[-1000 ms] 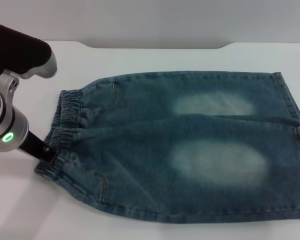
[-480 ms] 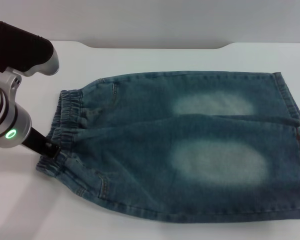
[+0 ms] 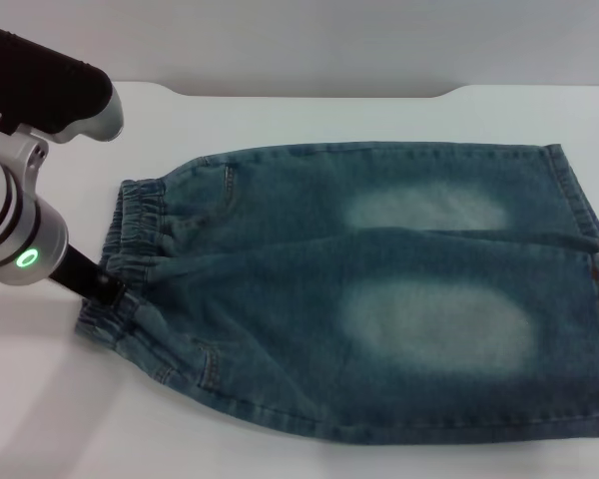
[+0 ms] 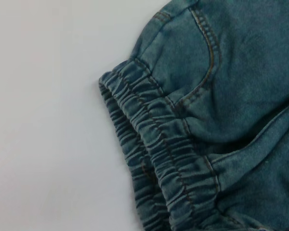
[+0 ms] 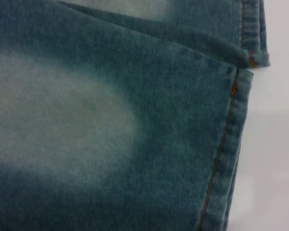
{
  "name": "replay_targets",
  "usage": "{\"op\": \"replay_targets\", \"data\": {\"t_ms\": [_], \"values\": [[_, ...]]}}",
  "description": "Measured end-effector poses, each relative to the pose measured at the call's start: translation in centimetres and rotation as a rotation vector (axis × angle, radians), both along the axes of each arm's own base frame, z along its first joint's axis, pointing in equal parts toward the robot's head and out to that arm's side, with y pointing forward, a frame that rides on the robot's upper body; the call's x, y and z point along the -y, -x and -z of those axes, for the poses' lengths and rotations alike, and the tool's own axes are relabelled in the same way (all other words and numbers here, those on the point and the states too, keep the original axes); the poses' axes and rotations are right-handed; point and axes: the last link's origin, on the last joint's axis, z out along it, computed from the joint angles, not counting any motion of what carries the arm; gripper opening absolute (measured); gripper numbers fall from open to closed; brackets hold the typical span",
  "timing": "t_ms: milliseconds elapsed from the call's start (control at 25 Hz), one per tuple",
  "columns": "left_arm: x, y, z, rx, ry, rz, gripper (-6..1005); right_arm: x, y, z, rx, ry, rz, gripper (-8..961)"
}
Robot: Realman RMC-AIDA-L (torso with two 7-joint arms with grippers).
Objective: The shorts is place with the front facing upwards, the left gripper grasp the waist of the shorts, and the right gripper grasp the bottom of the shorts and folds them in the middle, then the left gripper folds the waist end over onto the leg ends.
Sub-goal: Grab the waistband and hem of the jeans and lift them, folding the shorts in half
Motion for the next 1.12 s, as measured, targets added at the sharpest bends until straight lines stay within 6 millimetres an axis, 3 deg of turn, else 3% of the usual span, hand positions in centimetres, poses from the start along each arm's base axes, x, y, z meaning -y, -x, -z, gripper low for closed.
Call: {"op": "replay_targets", "data": {"t_ms": [1120], "values": [[-0.4,-0.8,0.3,-0.003,0.006,0.014,23,-0.2,-1.0,1.4,-0.013,0.022,0.012,641]]}}
